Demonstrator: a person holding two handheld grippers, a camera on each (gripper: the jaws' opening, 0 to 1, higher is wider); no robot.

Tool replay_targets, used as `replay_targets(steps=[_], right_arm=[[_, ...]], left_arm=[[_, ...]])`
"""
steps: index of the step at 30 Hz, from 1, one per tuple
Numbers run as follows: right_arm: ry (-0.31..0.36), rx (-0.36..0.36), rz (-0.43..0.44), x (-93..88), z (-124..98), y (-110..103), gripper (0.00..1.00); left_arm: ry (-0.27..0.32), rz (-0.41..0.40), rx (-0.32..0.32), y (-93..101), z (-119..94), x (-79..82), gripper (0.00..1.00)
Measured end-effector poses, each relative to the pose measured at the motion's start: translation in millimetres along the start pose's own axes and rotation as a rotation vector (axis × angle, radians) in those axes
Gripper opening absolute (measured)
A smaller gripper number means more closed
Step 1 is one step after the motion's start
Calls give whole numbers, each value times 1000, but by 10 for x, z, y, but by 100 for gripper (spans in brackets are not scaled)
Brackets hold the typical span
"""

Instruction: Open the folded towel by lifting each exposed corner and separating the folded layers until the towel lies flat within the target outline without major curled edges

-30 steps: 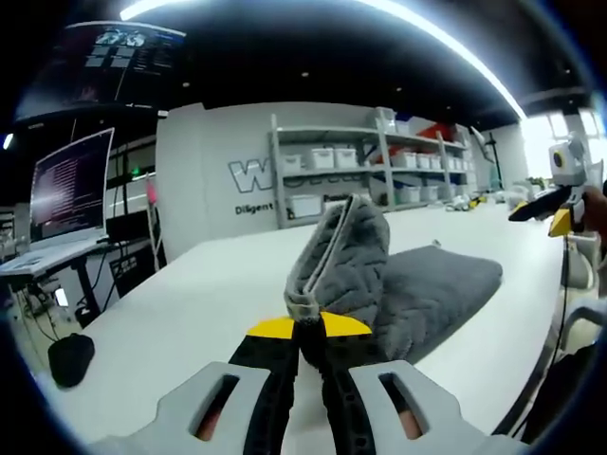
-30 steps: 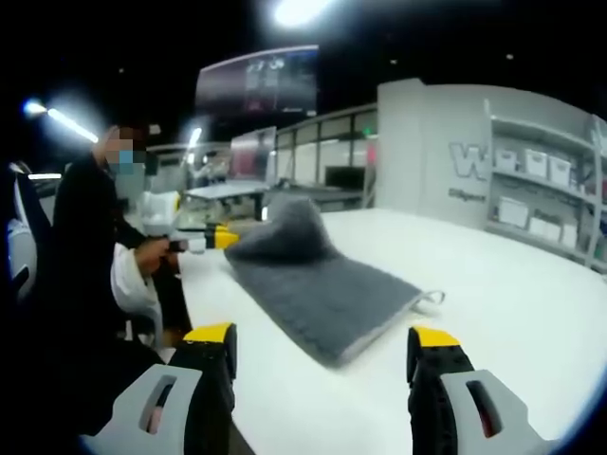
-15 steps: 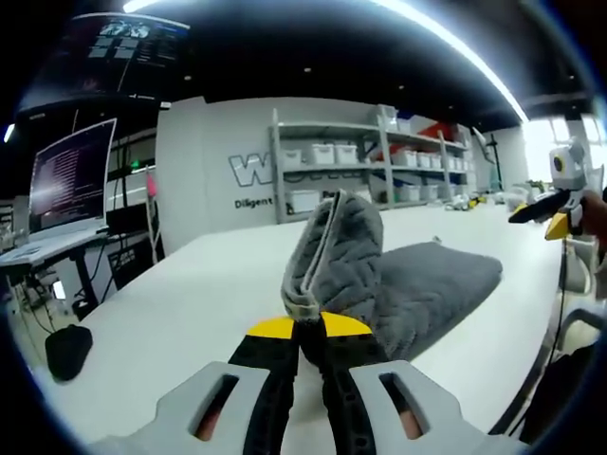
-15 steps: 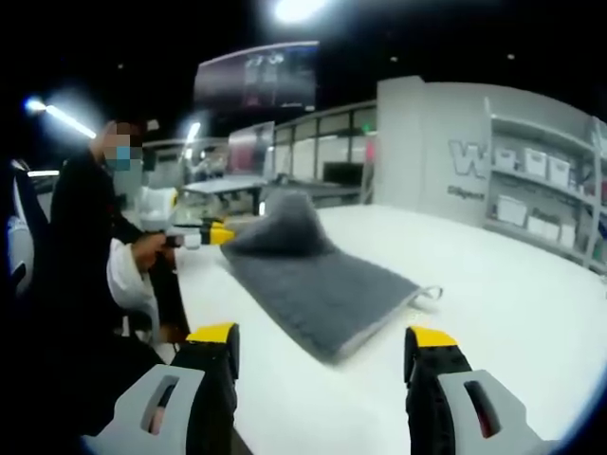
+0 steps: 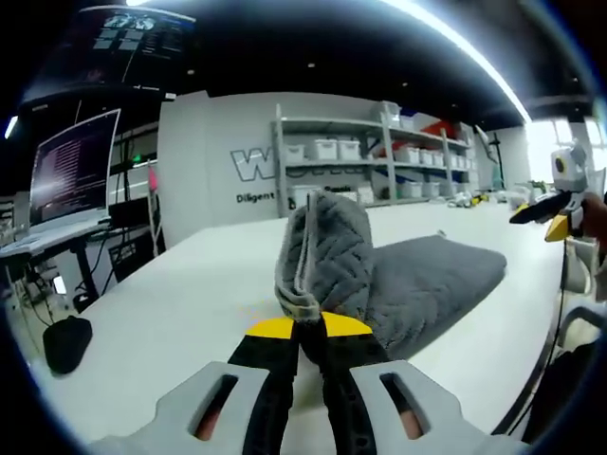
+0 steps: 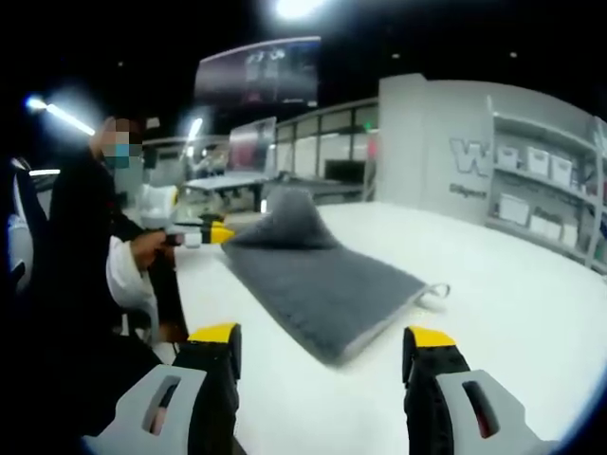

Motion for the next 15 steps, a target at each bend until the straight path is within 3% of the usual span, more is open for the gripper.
replay_targets(steps=[15], right_arm=[[2, -3, 6, -21, 154, 61, 63]], left_arm=[[-7, 2, -2, -35, 11, -70, 9]])
Point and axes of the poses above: the point that each gripper's makers call its tool centre point, and the gripper's own axes: z roughly forward along the fingers, y roughly to its right, x roughly out of its top, the point moved 6 cm from there along -z, roughly backward along the fingers, and after that the axes turned 7 degrees about z, right-handed, at the moved point
